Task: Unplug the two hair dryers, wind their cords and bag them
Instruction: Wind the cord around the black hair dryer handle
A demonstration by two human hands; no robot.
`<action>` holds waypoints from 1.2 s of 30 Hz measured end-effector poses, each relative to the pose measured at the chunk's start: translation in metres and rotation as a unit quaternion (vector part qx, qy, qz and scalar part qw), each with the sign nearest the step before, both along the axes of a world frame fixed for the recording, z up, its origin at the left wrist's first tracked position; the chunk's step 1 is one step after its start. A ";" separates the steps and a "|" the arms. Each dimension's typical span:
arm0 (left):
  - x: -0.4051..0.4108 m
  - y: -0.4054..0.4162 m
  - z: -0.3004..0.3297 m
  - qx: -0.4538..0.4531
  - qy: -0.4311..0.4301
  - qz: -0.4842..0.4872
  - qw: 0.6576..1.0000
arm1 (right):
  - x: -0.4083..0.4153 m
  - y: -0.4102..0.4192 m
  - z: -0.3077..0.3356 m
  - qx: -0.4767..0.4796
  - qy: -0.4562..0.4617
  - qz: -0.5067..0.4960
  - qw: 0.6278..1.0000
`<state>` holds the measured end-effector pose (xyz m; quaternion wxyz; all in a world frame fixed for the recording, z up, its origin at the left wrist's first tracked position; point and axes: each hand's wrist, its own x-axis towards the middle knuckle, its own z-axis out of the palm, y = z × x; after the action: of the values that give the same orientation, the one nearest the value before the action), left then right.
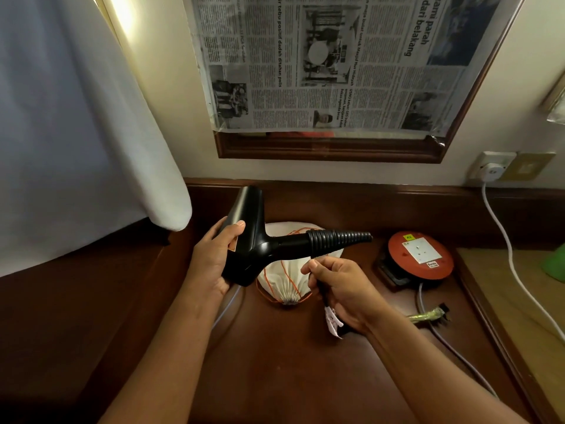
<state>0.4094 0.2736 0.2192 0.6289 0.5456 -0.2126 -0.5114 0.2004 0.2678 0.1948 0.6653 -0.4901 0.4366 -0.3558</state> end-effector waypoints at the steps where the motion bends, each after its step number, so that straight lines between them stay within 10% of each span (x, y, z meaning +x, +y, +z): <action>1: -0.001 0.001 0.000 -0.001 0.002 -0.002 1.000 | 0.000 0.001 0.000 -0.013 0.009 -0.007 1.000; 6: 0.001 0.002 0.002 -0.005 0.012 -0.020 1.000 | 0.002 0.007 -0.006 0.002 0.056 -0.009 0.998; 17: 0.002 0.004 0.010 0.002 0.003 -0.041 0.999 | -0.009 0.011 -0.026 0.048 -0.138 0.052 0.988; 26: -0.001 0.003 0.018 0.013 0.008 -0.055 0.998 | -0.006 0.019 -0.028 0.009 0.008 -0.046 0.999; 36: -0.002 0.001 0.019 0.028 0.007 -0.092 0.995 | -0.017 0.014 -0.038 -0.035 -0.041 0.003 0.999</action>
<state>0.4077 0.2742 0.2384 0.5648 0.5377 -0.2434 -0.5768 0.1834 0.2814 0.1566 0.6662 -0.4992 0.3947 -0.3887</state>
